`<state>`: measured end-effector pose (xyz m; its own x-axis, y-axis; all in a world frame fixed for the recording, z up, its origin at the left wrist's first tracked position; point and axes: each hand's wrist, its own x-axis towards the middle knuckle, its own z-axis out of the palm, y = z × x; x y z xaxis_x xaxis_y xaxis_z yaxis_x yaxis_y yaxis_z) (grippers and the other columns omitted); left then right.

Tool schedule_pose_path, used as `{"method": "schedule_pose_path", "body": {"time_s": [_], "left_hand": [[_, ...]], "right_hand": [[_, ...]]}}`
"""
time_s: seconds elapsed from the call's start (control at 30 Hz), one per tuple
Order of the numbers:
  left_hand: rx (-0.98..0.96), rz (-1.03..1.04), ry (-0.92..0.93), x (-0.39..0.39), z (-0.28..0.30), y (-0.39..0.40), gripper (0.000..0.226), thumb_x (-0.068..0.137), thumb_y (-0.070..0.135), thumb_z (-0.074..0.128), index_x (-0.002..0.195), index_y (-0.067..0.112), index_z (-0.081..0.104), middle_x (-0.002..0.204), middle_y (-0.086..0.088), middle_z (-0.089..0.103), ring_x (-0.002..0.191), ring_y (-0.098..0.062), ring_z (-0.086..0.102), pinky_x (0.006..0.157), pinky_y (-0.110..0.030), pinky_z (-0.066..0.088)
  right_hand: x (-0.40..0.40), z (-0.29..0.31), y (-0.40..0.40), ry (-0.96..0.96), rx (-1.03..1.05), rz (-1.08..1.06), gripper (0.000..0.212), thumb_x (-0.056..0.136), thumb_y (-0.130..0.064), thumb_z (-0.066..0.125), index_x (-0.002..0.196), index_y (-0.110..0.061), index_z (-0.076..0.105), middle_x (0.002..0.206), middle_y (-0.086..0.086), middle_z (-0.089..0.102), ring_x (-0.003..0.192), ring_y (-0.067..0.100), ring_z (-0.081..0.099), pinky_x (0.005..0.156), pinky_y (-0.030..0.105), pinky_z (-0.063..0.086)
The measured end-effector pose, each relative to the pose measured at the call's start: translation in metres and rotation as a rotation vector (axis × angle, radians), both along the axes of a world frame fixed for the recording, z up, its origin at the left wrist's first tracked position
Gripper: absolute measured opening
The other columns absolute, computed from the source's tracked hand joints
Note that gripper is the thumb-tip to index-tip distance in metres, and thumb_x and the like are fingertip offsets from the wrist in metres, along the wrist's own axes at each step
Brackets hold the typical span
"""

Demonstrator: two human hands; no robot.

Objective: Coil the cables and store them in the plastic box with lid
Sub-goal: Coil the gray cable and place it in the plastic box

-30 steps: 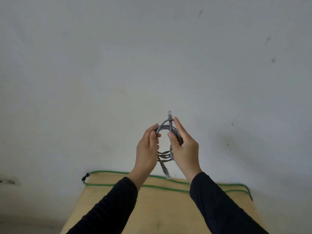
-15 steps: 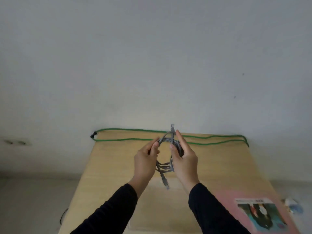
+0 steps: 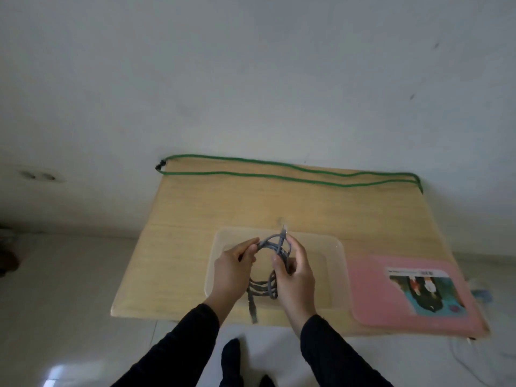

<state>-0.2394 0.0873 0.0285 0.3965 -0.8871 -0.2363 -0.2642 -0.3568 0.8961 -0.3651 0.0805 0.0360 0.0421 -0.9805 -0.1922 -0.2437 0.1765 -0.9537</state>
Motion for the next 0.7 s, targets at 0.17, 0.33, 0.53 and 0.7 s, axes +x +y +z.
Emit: {"method": "schedule_pose_path", "body": {"time_s": [0.17,0.33,0.53,0.7], "left_hand": [[-0.021,0.008,0.013,0.011,-0.004,-0.012,0.021,0.093,0.029,0.052,0.106,0.029,0.069,0.084,0.007,0.069,0.081,-0.002,0.063,0.065,-0.012,0.043],[-0.046,-0.069,-0.006,0.023,-0.004,-0.026,0.021,0.093,0.023,0.055,0.107,0.023,0.069,0.084,0.006,0.07,0.076,0.005,0.061,0.063,-0.001,0.042],[0.001,-0.116,-0.02,0.027,-0.018,-0.028,0.021,0.093,0.02,0.054,0.108,0.018,0.069,0.088,0.004,0.069,0.075,0.005,0.059,0.062,0.001,0.04],[0.09,-0.136,-0.073,0.025,-0.035,-0.036,0.02,0.093,0.023,0.053,0.102,0.02,0.071,0.095,0.004,0.071,0.081,-0.005,0.06,0.063,-0.006,0.039]], "right_hand": [[0.005,0.001,0.0,0.002,0.029,-0.048,0.034,0.089,-0.024,0.059,0.112,-0.046,0.047,0.078,0.007,0.064,0.067,0.014,0.06,0.06,0.026,0.05],[0.013,-0.001,-0.007,0.018,0.077,-0.111,0.035,0.088,-0.018,0.06,0.113,-0.04,0.049,0.078,0.01,0.068,0.07,0.02,0.066,0.068,0.035,0.058],[0.023,-0.013,-0.008,0.097,0.175,-0.17,0.033,0.087,-0.014,0.06,0.106,-0.039,0.048,0.079,0.009,0.069,0.072,0.023,0.067,0.071,0.042,0.058],[0.022,-0.02,-0.017,0.17,0.25,-0.142,0.03,0.087,-0.014,0.06,0.108,-0.032,0.048,0.083,0.014,0.068,0.076,0.027,0.066,0.062,0.03,0.05]]}}
